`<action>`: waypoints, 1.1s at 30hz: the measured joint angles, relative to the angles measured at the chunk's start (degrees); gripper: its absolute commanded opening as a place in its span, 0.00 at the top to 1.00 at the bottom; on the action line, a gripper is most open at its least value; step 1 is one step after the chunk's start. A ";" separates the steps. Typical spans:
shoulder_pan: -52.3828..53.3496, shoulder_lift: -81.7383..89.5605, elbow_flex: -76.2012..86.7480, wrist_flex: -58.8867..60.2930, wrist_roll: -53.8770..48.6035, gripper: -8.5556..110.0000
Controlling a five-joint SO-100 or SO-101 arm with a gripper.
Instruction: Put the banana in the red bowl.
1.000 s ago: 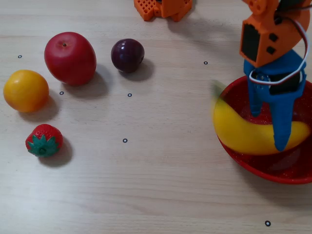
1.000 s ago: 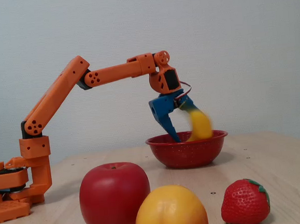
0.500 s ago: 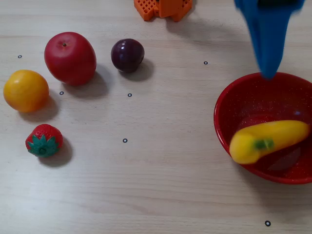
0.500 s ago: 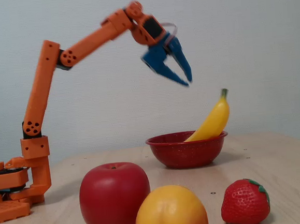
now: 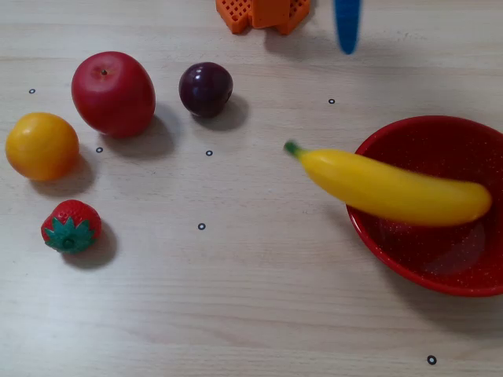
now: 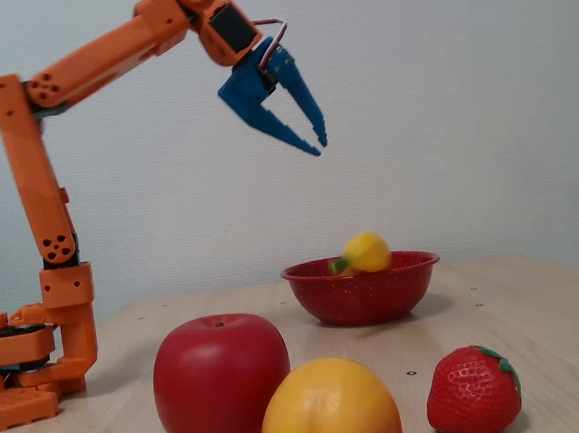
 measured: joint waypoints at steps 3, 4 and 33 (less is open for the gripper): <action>-2.55 8.26 12.22 -3.78 -1.05 0.93; -3.34 10.28 15.47 -4.31 -1.23 0.93; -9.32 81.56 101.95 -23.55 -6.06 0.93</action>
